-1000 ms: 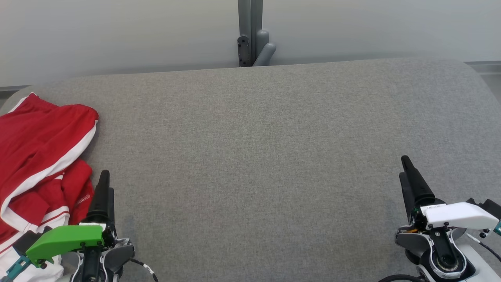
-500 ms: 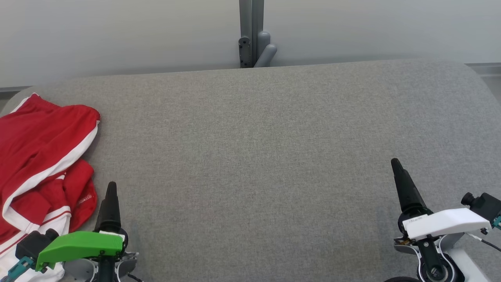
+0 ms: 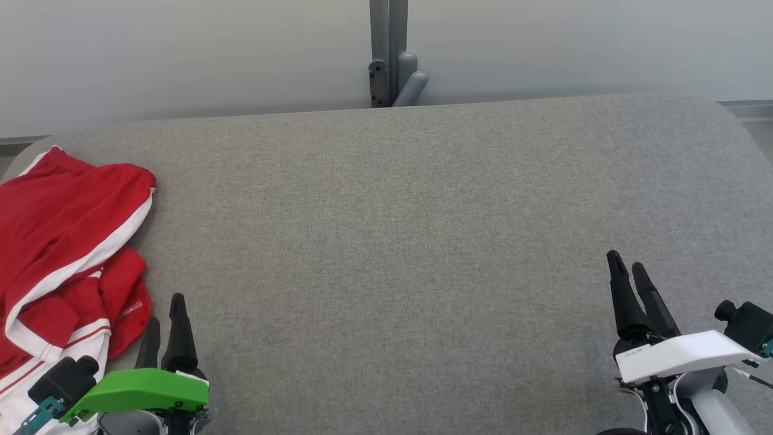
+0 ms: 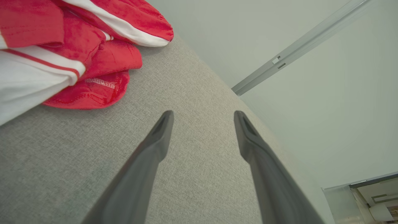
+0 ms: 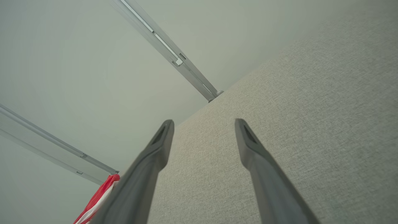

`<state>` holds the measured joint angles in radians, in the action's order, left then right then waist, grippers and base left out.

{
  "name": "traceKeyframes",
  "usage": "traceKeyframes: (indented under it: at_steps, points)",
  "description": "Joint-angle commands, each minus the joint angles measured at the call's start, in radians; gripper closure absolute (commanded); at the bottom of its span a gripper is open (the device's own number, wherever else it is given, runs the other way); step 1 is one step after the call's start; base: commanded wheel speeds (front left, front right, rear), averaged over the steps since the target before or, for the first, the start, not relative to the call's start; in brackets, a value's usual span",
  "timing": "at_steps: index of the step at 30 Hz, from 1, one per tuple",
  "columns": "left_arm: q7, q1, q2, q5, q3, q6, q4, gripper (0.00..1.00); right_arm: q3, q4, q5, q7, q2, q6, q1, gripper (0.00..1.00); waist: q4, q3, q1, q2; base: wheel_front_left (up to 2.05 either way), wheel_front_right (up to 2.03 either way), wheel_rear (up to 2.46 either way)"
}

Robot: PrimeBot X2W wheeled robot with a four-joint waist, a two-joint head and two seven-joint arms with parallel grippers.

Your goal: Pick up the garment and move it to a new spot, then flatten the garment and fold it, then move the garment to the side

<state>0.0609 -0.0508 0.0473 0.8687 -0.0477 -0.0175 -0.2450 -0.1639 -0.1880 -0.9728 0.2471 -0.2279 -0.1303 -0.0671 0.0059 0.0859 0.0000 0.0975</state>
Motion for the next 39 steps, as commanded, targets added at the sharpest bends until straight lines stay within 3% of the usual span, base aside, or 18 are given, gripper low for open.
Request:
traceKeyframes:
  at_steps: [1,39]
  points:
    - [0.008,-0.004,0.011,-0.025,0.001,-0.006,0.016,0.0,0.012,0.016,0.033,0.004,-0.001,0.0,-0.006,0.0,0.0,0.0,0.0,-0.0001,0.0,0.0,0.0]
    - [0.117,0.055,0.03,-0.487,0.036,-0.057,-0.008,0.0,0.168,-0.003,0.616,0.012,0.102,0.0,0.071,0.0,-0.007,-0.007,0.0,-0.0001,0.0,0.0,0.0]
